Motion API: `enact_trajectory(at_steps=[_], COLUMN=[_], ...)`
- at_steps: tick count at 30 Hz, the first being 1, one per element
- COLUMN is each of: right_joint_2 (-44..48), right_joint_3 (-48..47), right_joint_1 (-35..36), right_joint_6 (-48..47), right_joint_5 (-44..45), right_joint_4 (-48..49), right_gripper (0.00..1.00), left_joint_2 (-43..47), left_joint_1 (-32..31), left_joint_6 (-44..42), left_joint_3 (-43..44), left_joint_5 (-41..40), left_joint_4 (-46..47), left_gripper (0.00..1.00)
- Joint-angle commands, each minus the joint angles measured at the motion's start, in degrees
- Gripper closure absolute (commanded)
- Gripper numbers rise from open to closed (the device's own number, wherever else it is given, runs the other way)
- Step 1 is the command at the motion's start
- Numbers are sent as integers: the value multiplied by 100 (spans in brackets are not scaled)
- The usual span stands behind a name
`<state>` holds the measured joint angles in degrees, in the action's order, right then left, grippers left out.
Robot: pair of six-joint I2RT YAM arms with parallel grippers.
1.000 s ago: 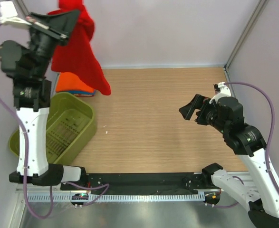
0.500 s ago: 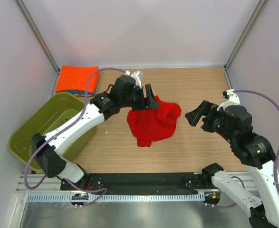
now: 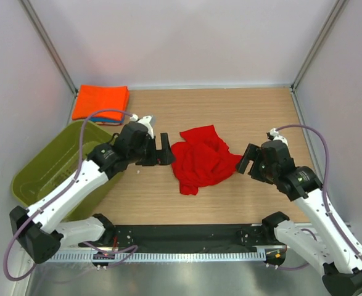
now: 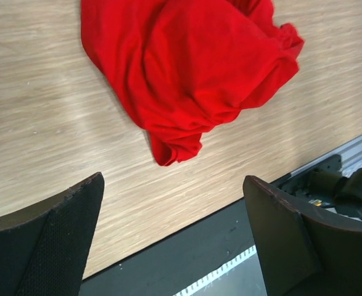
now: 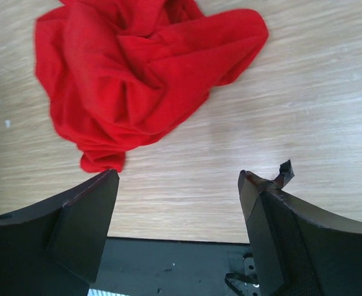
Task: Fold and stack the t-shirts
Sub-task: Move the tshirt to the center of the board, then flatten the tshirt out
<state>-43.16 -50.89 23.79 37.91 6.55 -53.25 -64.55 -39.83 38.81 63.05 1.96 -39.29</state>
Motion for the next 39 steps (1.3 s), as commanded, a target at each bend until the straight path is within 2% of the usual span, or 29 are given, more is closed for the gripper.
enact_trajectory(at_steps=[1,6,9,15,21,24,26,27,28,29,30,31,33,34,35,36,39], right_joint_2=[-263,-939,-1431,-2275,-3408,-3830,-3911,-3841,-3754,-3648,-3525,-3289,-3095,-3007,-2980,-2962,-2874], right_joint_3=[264,396,501,1036,1161,1073,1012,916,819,470,214,-93,-1296,-1744,-2645,-3071,-4278], right_joint_1=[20,-32,-356,-1603,-1790,-1799,-1816,-1851,-1895,-2044,-2123,-2194,-2309,-2309,-2300,-2300,-2309], right_joint_6=[357,261,453,831,1007,1069,1061,1026,956,711,570,446,-80,-265,-415,-686,-1108], right_joint_5=[426,1067,1095,-205,-944,-1058,-1024,-902,-814,-682,-411,44,495,1062,1303,1523,1990], right_joint_4=[604,1018,1395,2817,3795,4033,3981,3754,3587,3350,3052,2423,1491,1189,890,330,-594], right_gripper=[17,21,21,21,21,23,30,47,55,63,84,99,99,99,99,99,99], left_joint_2=[-468,-1243,-1673,-2411,-3255,-3765,-3977,-4003,-3995,-3925,-3855,-3750,-3399,-3267,-2978,-2827,-2310], left_joint_1=[37,134,143,239,248,248,248,248,248,257,266,266,274,266,266,266,248], left_joint_6=[-321,-6,144,303,399,505,566,636,663,698,725,716,637,515,470,426,408], left_joint_3=[14,173,33,-301,-276,-153,-144,-144,-135,-48,49,233,1074,1409,1734,2425,3325], left_joint_5=[270,515,560,367,490,498,481,464,455,463,446,402,-43,-211,-492,-903,-1215], left_joint_4=[176,420,606,1221,1819,1846,1872,1881,1864,1829,1759,1506,952,323,56,-173,-895], left_gripper=[8,13,15,16,18,27,45,57,81,89,95,100,100,100,100,100,100])
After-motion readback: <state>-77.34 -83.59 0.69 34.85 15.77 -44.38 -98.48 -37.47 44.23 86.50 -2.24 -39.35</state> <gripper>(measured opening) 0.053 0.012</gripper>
